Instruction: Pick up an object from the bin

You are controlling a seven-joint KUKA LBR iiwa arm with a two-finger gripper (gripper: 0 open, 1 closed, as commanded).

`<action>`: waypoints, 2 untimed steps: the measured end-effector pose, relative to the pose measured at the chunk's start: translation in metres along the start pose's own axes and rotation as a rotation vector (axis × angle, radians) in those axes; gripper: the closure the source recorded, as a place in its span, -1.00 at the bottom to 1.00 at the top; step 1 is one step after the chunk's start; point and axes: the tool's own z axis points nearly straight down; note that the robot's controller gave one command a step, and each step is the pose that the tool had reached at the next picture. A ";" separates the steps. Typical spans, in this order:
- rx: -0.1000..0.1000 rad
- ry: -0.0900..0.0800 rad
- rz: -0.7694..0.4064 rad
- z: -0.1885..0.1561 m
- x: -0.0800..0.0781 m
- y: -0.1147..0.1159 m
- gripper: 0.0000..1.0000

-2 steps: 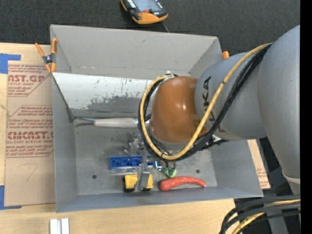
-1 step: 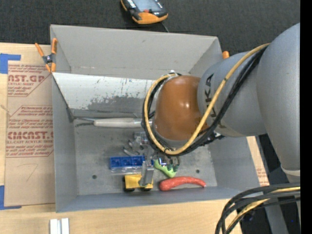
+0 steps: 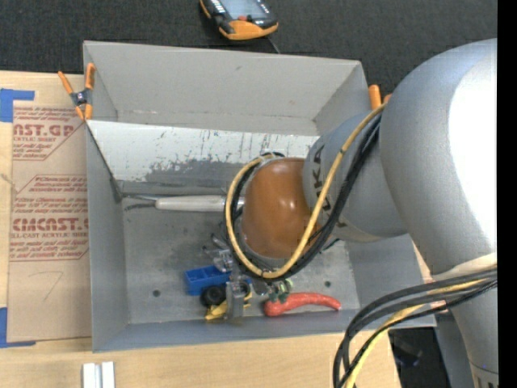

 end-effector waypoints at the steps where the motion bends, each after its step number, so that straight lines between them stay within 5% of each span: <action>1: 0.000 0.000 0.000 0.000 0.000 0.000 1.00; 2: 0.001 0.005 -0.011 -0.108 -0.002 0.004 1.00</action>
Offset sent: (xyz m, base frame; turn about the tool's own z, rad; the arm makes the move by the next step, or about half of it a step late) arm 0.0049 0.0067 0.1940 -0.0207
